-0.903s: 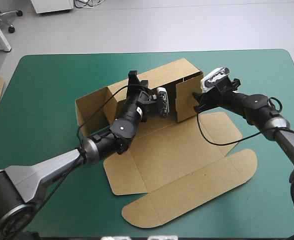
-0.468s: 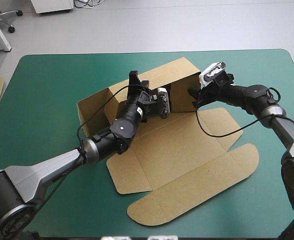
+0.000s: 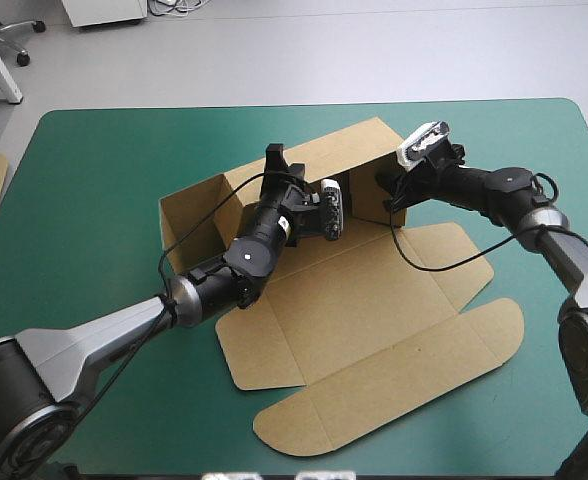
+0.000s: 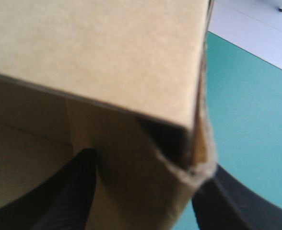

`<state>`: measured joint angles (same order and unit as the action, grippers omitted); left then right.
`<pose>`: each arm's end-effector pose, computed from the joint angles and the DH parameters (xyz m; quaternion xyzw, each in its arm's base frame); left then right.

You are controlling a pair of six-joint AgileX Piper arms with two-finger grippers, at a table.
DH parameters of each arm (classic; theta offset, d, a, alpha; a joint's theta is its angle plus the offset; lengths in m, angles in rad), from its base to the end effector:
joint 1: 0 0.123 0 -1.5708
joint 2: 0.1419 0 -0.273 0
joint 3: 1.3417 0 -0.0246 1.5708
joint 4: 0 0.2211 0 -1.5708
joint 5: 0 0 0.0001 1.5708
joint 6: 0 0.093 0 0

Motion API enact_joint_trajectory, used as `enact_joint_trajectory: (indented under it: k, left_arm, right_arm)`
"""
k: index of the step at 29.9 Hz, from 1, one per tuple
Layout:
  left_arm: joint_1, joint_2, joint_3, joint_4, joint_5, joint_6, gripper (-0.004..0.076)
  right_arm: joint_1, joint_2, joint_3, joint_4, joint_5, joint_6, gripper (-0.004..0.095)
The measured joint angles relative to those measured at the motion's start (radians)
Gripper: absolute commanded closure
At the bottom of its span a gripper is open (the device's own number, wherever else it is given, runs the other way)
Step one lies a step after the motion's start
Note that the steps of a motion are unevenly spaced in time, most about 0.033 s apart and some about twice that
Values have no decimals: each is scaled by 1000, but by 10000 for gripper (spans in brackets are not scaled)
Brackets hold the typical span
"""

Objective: Fold the box

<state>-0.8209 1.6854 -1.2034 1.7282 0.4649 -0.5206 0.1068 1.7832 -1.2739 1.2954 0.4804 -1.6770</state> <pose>0.2769 -0.2368 0.2988 0.6038 0.5243 0.2953 0.5228 0.3703 0.0814 0.2665 -0.3263 0.7953 0.1255 0.4952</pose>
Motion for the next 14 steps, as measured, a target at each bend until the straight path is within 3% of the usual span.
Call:
enact_joint_trajectory:
  k: [6,14]
  left_arm:
    - [0,1,-2,0,-4,1,738]
    - [0,1,-2,-1,-6,1,738]
  right_arm:
    - [-8,8,-1,2,35,11,917]
    - [-17,10,-1,16,38,35,940]
